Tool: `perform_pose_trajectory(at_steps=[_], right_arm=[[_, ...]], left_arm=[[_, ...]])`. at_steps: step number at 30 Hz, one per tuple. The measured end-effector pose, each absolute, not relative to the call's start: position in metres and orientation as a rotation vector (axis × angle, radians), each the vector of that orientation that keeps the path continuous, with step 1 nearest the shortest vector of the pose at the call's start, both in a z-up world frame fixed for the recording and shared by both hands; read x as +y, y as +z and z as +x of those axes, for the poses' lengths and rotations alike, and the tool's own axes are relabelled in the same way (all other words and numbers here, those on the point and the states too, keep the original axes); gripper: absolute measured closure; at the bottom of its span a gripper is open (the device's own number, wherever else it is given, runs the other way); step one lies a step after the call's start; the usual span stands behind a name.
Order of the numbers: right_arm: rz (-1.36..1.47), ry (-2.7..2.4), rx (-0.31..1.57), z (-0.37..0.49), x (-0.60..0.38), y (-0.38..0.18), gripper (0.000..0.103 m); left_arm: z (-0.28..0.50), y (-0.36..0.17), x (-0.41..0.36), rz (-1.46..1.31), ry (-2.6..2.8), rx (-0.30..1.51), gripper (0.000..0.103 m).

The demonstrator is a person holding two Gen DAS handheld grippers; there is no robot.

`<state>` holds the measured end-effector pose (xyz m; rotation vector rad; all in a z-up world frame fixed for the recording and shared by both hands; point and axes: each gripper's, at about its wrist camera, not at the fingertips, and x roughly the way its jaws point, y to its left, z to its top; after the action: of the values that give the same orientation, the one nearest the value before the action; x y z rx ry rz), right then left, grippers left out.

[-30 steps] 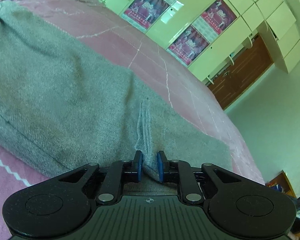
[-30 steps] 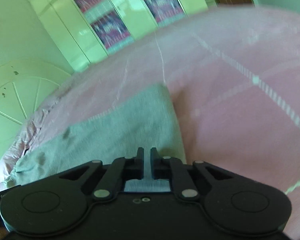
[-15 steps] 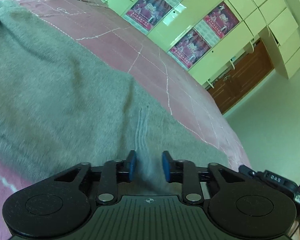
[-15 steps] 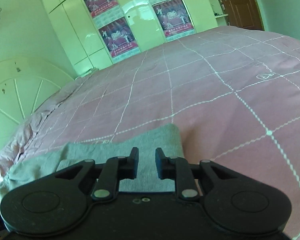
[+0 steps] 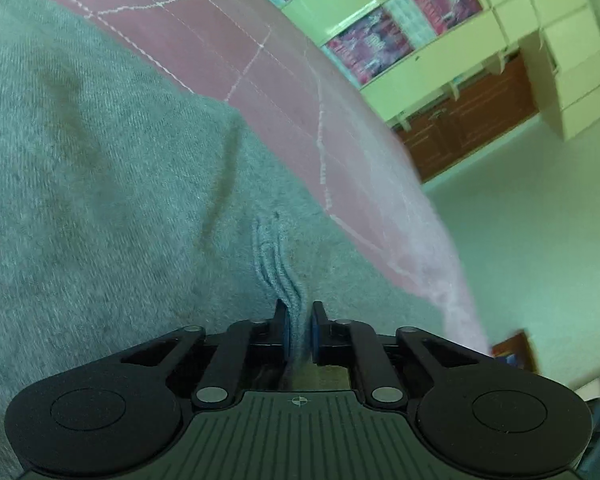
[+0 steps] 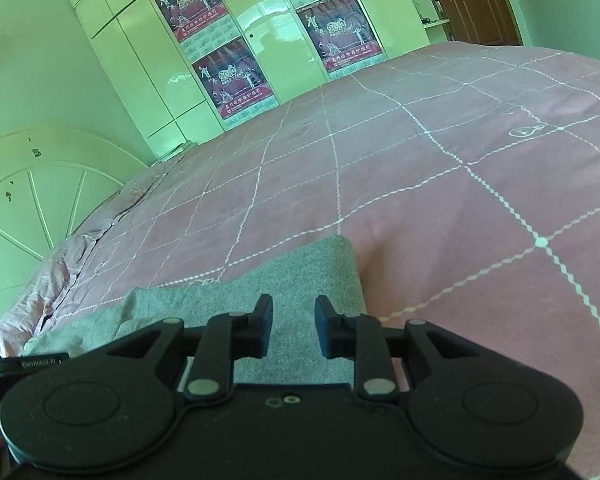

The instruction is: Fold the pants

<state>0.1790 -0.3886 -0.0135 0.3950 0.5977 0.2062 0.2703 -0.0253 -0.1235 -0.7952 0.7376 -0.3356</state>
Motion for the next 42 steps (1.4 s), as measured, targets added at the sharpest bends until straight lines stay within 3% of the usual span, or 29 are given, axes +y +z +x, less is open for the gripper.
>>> perform_pose_trajectory(at_steps=[4,8,10,13,19,22,34,42], right_arm=[[0.367,0.216,0.58,0.187,-0.384,-0.008,0.087],[0.308,0.212,0.593,0.21,-0.375,-0.003,0.087],[0.258,0.165,0.718,0.236,-0.37,-0.023,0.098],[0.299,0.16,0.772,0.247,-0.375,-0.036,0.103],[0.288,0.159,0.631,0.24,-0.379,-0.016,0.09],[0.247,0.139,0.711,0.259,-0.376,-0.037,0.092],[0.295,0.192,0.617,0.19,-0.377,-0.023,0.088],[0.288,0.221,0.602,0.195,-0.371,-0.011,0.088]], left_arm=[[0.249,-0.103,-0.023,-0.764,-0.337,0.587,0.093],[0.264,-0.122,-0.027,-0.709,-0.287,0.713,0.093],[0.263,-0.131,-0.023,-0.723,-0.289,0.71,0.093],[0.263,-0.128,-0.023,-0.73,-0.285,0.709,0.093],[0.261,-0.117,-0.026,-0.678,-0.269,0.671,0.092],[0.266,-0.123,-0.028,-0.676,-0.249,0.689,0.086],[0.259,-0.124,-0.029,-0.671,-0.221,0.696,0.085],[0.261,-0.115,-0.029,-0.687,-0.22,0.697,0.085]])
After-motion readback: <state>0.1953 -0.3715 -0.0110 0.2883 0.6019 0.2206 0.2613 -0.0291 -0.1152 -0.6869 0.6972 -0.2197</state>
